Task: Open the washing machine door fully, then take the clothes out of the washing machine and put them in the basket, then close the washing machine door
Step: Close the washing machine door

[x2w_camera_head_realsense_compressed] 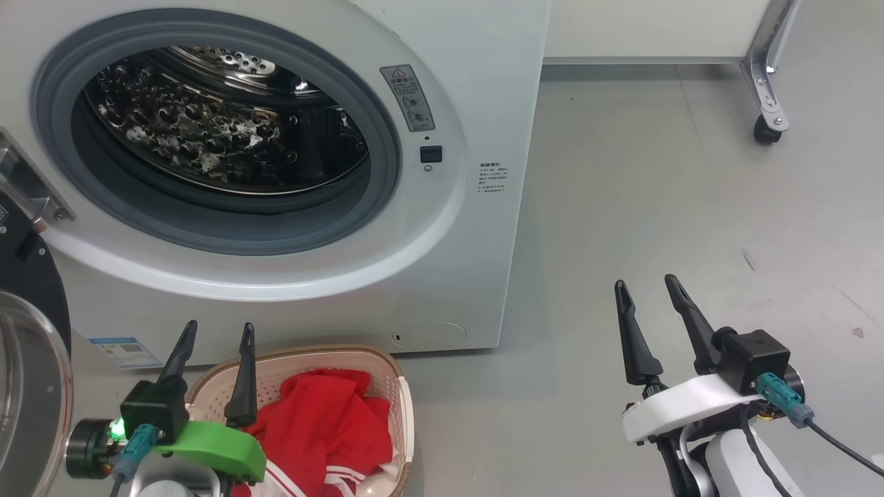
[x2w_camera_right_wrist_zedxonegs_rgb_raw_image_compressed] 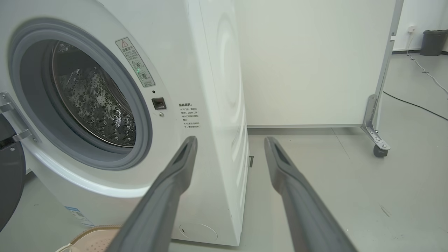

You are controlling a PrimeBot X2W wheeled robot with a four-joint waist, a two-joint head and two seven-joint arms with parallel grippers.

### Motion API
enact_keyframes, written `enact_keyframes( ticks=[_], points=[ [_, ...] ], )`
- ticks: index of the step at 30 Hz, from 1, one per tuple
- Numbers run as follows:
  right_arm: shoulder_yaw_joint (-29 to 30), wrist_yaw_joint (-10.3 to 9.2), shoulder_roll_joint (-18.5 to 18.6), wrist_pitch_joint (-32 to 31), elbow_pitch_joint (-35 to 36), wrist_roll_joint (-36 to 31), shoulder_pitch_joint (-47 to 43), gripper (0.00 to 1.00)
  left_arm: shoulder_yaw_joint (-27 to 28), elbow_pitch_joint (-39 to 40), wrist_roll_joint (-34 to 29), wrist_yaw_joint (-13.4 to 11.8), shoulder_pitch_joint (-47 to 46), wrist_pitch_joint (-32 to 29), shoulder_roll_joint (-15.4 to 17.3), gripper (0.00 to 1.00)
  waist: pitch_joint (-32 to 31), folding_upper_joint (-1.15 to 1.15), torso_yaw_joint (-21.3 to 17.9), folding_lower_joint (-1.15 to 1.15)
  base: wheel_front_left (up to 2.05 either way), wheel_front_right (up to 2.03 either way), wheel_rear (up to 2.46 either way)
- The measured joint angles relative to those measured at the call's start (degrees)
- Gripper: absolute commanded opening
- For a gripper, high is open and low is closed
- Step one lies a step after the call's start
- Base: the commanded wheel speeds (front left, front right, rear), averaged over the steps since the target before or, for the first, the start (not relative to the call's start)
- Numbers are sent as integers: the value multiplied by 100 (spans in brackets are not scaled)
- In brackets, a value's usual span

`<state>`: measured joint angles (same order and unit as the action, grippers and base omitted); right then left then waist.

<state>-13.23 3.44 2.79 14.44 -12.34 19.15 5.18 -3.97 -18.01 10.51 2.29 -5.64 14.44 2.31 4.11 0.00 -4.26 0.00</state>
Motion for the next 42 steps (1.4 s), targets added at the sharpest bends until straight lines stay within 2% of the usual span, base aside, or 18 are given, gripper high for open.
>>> enact_keyframes(
  ticks=[16,29,42],
  points=[
    [-14,0,0,0,1,8,0,100,-21,57,79,-22,7,0,-1,100,27,0,-11,0,0,0,0],
    [-49,0,0,0,-9,8,1,100,-54,40,434,155,16,0,-2,100,-7,0,-18,0,0,0,0],
    [-81,0,0,0,-37,12,1,100,-96,2,532,205,70,0,-2,100,-48,0,-28,0,-6,6,0]
  ],
)
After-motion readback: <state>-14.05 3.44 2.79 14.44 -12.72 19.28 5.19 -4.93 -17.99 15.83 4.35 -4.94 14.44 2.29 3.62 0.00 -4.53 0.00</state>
